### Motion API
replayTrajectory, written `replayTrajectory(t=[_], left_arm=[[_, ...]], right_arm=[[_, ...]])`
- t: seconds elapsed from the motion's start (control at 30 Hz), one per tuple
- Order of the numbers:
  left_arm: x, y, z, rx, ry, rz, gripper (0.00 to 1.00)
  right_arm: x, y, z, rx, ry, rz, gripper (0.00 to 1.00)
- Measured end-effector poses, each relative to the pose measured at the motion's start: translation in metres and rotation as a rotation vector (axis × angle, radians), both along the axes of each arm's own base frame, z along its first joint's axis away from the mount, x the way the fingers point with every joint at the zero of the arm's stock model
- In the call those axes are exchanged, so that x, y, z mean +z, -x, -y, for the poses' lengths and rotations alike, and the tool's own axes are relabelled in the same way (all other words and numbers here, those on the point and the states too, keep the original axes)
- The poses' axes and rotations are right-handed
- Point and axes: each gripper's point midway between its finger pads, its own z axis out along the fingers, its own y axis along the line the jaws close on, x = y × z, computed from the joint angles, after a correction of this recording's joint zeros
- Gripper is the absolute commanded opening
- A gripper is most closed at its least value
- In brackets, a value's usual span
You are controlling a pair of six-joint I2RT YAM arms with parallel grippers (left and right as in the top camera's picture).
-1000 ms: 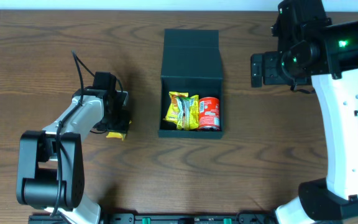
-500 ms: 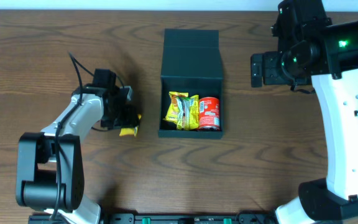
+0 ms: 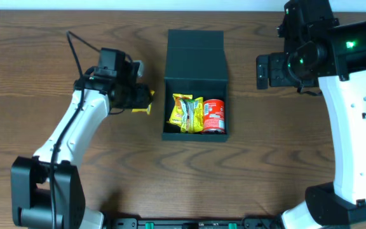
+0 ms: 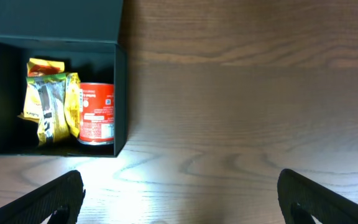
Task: Pack container
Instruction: 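Lower the yellow packet into the box's front-left and open the gripper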
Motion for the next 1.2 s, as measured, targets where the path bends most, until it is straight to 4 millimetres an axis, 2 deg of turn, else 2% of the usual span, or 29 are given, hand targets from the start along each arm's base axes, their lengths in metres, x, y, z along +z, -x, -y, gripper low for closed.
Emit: replayTrajectory(t=[0.13,0.27,0.5,0.7,0.97,1.03,1.2], left_arm=[[0.014,-0.002,0.026,-0.047,-0.041,0.062,0.44],[0.019,0.0,0.05,-0.065,-0.09,0.108,0.45],[0.019,0.008,0.074,-0.007,-0.186,0.158,0.45],[0.02,0.014,0.085,0.047,-0.211,0.175,0.45],[0.017,0.017,0.087,0.153,-0.201,0.157,0.44],[0.011,0.016,0.087,0.171,-0.205,0.141,0.44],[-0.021,0.018,0.087,0.186,-0.245,0.066,0.44]], right_arm=[[0.0,0.0,0.0,0.0,0.0,0.0,0.99],[0.0,0.0,0.0,0.0,0.0,0.0,0.99],[0.0,0.0,0.0,0.0,0.0,0.0,0.99],[0.0,0.0,0.0,0.0,0.0,0.0,0.99],[0.0,0.0,0.0,0.0,0.0,-0.001,0.99],[0.0,0.0,0.0,0.0,0.0,-0.001,0.99],[0.0,0.0,0.0,0.0,0.0,-0.001,0.99]])
